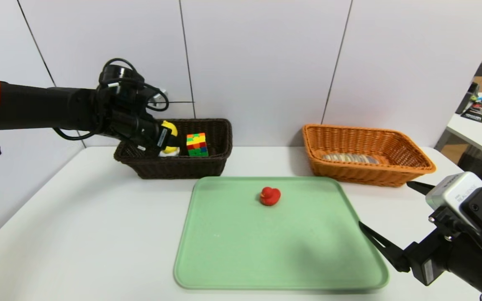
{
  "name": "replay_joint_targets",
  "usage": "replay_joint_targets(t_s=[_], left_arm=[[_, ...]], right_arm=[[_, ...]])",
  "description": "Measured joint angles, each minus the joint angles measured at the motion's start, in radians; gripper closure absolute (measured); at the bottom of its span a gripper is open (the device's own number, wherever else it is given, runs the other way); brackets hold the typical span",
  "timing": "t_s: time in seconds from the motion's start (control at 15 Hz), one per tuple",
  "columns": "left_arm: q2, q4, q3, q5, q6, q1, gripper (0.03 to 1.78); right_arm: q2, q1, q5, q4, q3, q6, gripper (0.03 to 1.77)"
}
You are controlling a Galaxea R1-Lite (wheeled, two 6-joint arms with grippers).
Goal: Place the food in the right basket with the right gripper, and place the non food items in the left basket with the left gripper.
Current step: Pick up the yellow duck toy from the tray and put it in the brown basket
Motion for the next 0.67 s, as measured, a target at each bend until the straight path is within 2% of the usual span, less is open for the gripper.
replay_joint_targets(t_s=[0.4, 0.67], left_arm=[[-0.246, -0.037, 0.185, -0.017, 0.006, -0.066, 0.2], [-0.421, -0.061, 0.303, -0.047, 0.006, -0.201, 0.16]], right_arm=[[0.01, 0.001, 0.0, 0.0, -0.001, -0.002, 0.11], [0.016, 0.003, -0.001, 0.0, -0.006, -0.012, 0.11]])
